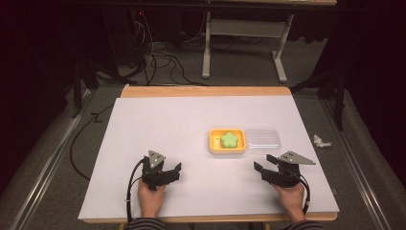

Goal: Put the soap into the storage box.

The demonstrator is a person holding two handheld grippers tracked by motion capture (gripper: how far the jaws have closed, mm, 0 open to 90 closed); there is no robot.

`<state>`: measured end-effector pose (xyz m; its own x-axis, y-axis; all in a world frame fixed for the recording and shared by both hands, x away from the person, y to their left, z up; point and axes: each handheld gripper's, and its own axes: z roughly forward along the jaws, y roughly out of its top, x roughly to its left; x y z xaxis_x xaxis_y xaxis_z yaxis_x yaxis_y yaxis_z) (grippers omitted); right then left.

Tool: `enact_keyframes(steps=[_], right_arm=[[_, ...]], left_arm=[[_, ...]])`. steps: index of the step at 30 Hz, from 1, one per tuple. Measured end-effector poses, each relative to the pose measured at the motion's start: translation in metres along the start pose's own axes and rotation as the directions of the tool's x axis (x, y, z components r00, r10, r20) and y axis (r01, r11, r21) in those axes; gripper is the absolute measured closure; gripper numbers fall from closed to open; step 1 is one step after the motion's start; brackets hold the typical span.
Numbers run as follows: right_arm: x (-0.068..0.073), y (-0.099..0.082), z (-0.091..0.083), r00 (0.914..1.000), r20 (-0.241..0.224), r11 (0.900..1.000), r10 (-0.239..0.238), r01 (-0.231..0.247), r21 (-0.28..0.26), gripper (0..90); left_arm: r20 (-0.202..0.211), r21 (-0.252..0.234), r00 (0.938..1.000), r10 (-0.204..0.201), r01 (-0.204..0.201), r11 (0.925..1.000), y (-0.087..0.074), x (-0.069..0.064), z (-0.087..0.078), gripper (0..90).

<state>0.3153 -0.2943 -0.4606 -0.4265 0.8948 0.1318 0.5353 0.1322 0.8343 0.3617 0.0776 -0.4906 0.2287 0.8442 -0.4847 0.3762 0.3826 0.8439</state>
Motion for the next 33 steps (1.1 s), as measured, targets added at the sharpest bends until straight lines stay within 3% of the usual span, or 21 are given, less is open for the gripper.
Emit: enact_keyframes(steps=[12, 20, 33], right_arm=[[0.004, -0.003, 0.007, 0.9996, 0.007, 0.9986, -0.029, 0.029, 0.046, 37.4], [0.007, -0.004, 0.014, 0.9982, 0.014, 0.9919, -0.059, 0.057, 0.114, 38.0], [0.008, -0.005, 0.020, 0.9961, 0.033, 0.9856, -0.082, 0.076, 0.151, 37.8]], left_arm=[[0.000, -0.001, 1.0000, 0.000, 0.000, 1.0000, 0.000, 0.000, 0.000, 18.3], [0.002, 0.000, 1.0000, -0.002, 0.002, 1.0000, 0.000, 0.000, 0.000, 18.3], [0.002, 0.000, 1.0000, -0.001, 0.001, 1.0000, 0.000, 0.000, 0.000, 18.3]])
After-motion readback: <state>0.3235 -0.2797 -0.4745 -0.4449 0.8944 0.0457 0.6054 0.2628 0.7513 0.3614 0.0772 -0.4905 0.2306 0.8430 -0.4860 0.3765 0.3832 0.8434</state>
